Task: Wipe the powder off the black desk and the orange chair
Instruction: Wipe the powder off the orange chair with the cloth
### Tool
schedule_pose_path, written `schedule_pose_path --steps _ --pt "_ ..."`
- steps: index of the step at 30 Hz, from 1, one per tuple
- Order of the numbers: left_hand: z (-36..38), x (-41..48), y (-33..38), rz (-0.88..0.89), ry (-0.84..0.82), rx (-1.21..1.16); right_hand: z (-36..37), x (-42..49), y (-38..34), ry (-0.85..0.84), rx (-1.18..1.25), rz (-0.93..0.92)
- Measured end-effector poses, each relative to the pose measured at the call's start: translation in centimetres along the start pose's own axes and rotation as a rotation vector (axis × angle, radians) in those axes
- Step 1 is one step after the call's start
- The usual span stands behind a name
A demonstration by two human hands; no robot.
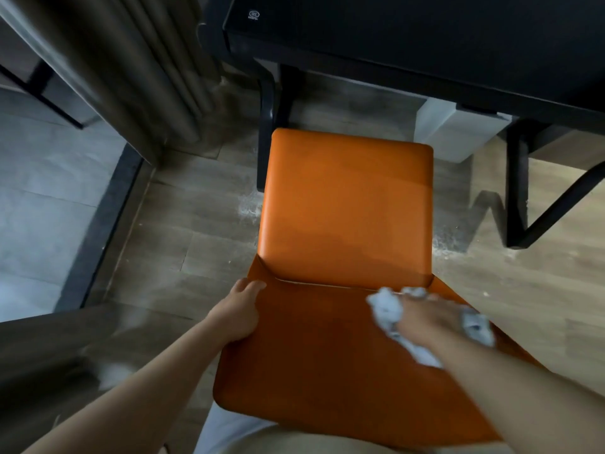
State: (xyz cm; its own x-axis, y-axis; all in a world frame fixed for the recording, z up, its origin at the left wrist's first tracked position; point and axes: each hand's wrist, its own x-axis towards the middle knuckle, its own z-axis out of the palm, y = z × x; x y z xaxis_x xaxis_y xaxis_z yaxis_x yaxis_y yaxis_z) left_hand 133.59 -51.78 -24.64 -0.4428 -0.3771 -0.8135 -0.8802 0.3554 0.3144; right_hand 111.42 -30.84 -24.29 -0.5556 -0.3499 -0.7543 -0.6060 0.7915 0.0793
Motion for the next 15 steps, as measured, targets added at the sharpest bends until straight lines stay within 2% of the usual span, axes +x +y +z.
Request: schedule_pose_path --steps 1,2,3,4,5,7,8,9,11,13,15 --pt "0.2 0.1 0.0 0.026 -0.045 0.073 -0.3 0.0 2.3 0.046 0.151 0.024" --pt "0.3 0.1 0.1 0.043 -0.079 0.133 -0.5 0.2 3.5 0.083 0.227 -0.043" --pt "0.3 0.2 0.1 0.048 -0.103 0.173 -0.6 -0.6 2.8 0.125 0.424 -0.138" --pt "0.3 0.4 0.1 0.045 -0.115 0.190 0.0 -0.9 1.4 0.075 0.616 -0.143" --pt "0.4 0.6 0.2 0.037 -0.113 0.185 0.7 -1.0 -1.0 0.170 0.648 -0.140" --pt "0.3 0.8 0.2 0.016 -0.064 0.117 2.8 -2.3 -7.4 0.049 0.266 -0.336" --pt "0.2 0.7 0.1 0.008 -0.024 0.066 2.5 -3.0 -10.8 0.063 0.147 -0.336" --pt "0.2 0.7 0.1 0.005 0.016 0.023 2.6 -3.3 -13.1 0.114 0.070 -0.414" --pt "0.1 0.4 0.1 0.012 0.072 0.001 2.2 -3.1 -12.3 0.089 0.113 -0.438" --pt "0.2 0.2 0.1 0.014 0.086 0.040 1.9 -2.3 -6.8 0.063 -0.010 -0.269" --pt "0.2 0.1 0.1 0.008 0.081 0.066 0.8 -1.2 1.1 0.131 -0.173 -0.061"
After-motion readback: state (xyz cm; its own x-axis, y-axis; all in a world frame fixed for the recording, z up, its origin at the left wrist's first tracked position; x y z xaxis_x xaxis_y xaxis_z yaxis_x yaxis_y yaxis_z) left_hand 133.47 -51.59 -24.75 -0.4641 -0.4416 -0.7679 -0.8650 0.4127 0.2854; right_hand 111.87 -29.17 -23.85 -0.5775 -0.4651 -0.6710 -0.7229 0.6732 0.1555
